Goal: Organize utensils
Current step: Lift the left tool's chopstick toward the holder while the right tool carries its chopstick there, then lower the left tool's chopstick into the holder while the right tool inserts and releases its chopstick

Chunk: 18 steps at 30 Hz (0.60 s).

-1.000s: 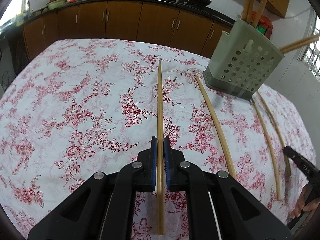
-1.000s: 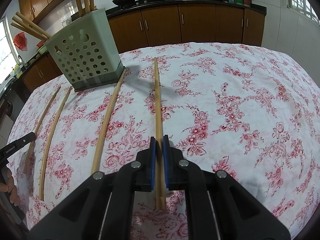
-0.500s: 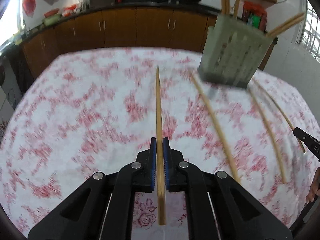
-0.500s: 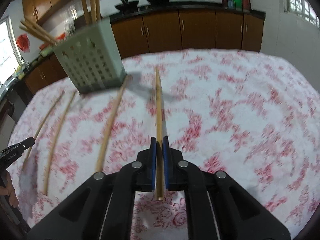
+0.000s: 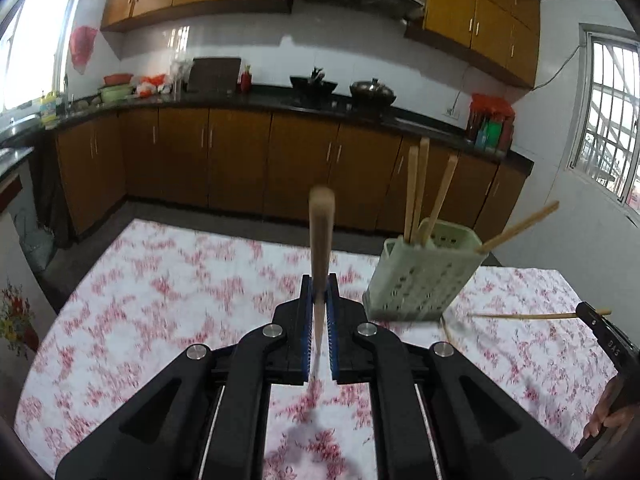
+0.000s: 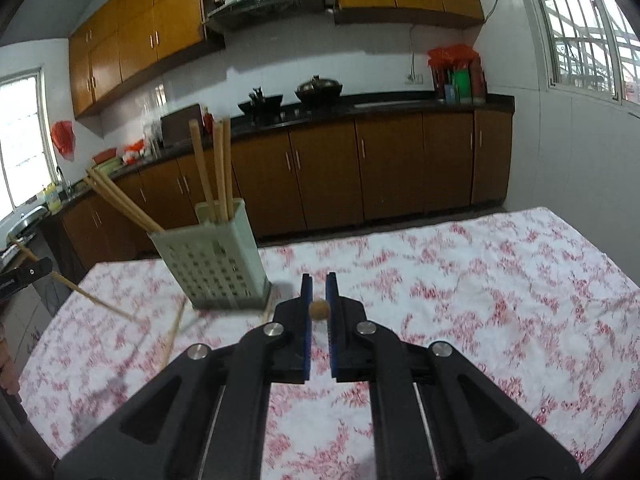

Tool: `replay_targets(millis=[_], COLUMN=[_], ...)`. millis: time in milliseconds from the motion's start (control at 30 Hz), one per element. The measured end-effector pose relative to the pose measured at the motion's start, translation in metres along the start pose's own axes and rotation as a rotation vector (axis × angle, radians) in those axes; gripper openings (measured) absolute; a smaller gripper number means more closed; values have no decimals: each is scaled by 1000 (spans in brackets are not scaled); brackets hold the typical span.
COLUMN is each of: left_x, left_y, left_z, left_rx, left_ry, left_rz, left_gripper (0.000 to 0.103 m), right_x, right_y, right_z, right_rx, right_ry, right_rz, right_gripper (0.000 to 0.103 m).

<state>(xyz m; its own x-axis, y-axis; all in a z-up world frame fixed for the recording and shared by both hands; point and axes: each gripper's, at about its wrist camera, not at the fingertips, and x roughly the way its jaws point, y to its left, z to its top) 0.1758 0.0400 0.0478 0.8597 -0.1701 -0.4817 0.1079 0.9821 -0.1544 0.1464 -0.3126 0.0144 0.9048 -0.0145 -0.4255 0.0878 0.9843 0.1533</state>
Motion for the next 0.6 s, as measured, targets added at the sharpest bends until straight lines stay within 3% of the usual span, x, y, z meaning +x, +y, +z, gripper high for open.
replay_targets(millis=[167,433,600], left_x=[-11,-42,-53], left_y=[-7,-41,-74], left_z=[14,47,66], left_rx=[18,45,79], left_ry=[-35,-140,-253], left_rz=[-21,-152,-174], left_gripper=[7,7,7], right_x=[-16,-60,-68], right_y=[10,34,53], right_z=[20,80,107], right_rx=[4,3,-43], right_ry=[-43,-128,-177], right_rz=[62,289,278], right_gripper=[8,8,8])
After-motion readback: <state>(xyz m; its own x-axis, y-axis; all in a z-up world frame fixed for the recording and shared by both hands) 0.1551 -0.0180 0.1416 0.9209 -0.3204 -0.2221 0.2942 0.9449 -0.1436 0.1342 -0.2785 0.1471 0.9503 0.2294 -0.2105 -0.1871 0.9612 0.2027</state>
